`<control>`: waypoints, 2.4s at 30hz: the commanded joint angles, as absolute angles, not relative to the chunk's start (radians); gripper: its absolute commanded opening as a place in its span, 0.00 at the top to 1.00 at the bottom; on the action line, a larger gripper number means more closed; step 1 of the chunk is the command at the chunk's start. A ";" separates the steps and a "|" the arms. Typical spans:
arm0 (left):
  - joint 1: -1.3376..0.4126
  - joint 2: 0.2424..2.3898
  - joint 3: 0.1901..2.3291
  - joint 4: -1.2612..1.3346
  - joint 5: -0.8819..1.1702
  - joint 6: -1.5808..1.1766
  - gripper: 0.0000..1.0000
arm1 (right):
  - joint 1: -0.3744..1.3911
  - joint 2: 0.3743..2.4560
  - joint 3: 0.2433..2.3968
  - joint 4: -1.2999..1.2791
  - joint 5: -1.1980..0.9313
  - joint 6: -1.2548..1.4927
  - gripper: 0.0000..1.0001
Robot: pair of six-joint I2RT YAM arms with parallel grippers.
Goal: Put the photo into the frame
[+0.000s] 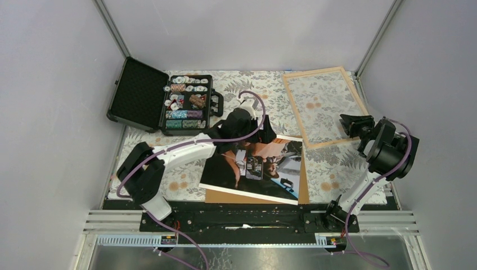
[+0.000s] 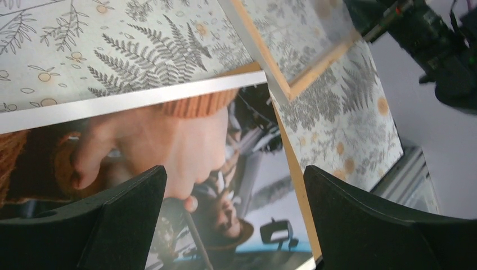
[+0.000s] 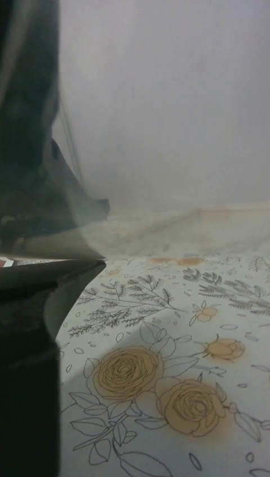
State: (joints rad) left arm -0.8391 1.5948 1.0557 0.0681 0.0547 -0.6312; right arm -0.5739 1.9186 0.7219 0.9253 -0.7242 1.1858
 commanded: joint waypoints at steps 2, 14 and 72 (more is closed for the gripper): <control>-0.842 1.709 1.220 0.060 -0.106 -0.792 0.04 | -0.545 1.869 0.778 0.779 -0.681 1.097 0.52; -0.840 2.138 1.603 0.152 -0.244 -0.791 0.15 | -0.490 1.897 0.687 0.944 -0.431 1.173 0.53; -0.811 2.350 1.598 0.613 -0.271 -0.760 0.41 | -0.490 1.781 0.724 0.442 -0.471 0.926 0.25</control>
State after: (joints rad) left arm -0.8181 2.4409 1.6184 0.5293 -0.2771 -0.8314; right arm -0.5022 1.8591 0.7189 0.6773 -0.5392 1.0702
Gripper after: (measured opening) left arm 0.581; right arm 0.712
